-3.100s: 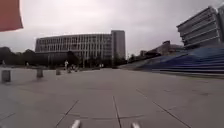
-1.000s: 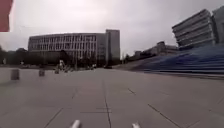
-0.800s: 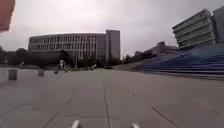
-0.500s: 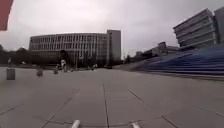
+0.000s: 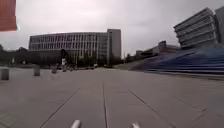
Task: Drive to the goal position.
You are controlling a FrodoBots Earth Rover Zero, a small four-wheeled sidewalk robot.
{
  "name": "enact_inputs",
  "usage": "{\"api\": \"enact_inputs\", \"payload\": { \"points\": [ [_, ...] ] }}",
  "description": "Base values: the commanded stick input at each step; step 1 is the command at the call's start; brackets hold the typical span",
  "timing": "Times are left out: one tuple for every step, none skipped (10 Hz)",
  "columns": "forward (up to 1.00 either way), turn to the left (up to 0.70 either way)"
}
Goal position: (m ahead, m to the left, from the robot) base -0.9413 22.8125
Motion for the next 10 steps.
{"api": "enact_inputs", "payload": {
  "points": [
    [0.7, 0.0],
    [0.7, 0.0],
    [0.7, 0.0],
    [0.7, 0.0],
    [0.7, 0.0],
    [0.7, 0.13],
    [0.7, 0.21],
    [0.7, 0.27],
    [0.7, 0.31],
    [0.7, 0.31]
  ]
}}
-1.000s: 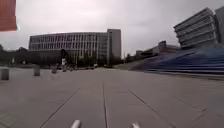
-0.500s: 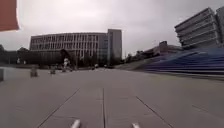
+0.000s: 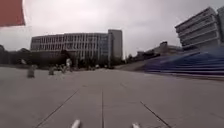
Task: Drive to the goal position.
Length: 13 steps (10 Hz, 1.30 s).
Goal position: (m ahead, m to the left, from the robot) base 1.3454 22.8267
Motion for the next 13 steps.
{"api": "enact_inputs", "payload": {
  "points": [
    [0.7, 0.3],
    [0.7, 0.25],
    [0.7, 0.06],
    [0.7, 0.02],
    [0.7, 0.0],
    [0.7, 0.0],
    [0.7, 0.0],
    [0.7, 0.0],
    [0.7, 0.0],
    [0.7, 0.0],
    [0.7, 0.0],
    [0.7, 0.0],
    [0.7, 0.0]
  ]
}}
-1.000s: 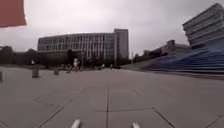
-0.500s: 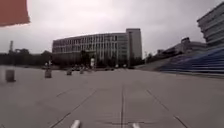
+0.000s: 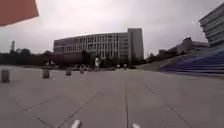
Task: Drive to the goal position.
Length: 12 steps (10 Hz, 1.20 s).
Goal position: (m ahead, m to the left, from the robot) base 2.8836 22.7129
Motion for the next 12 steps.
{"api": "enact_inputs", "payload": {
  "points": [
    [0.7, 0.0],
    [0.7, 0.0],
    [0.7, 0.0],
    [0.7, 0.0],
    [0.7, 0.0],
    [0.7, 0.0],
    [0.7, 0.0],
    [0.7, 0.01],
    [0.7, 0.13],
    [0.7, 0.33],
    [0.7, 0.35],
    [0.7, 0.35]
  ]
}}
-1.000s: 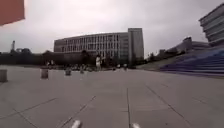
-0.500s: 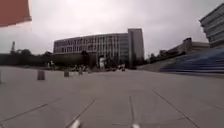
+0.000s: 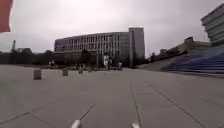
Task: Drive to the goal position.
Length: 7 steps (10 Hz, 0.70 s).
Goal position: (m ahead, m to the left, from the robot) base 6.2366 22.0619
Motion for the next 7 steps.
{"api": "enact_inputs", "payload": {
  "points": [
    [0.7, 0.35],
    [0.7, 0.35],
    [0.7, 0.35],
    [0.7, 0.35],
    [0.7, 0.35],
    [0.7, 0.35],
    [0.7, 0.35]
  ]
}}
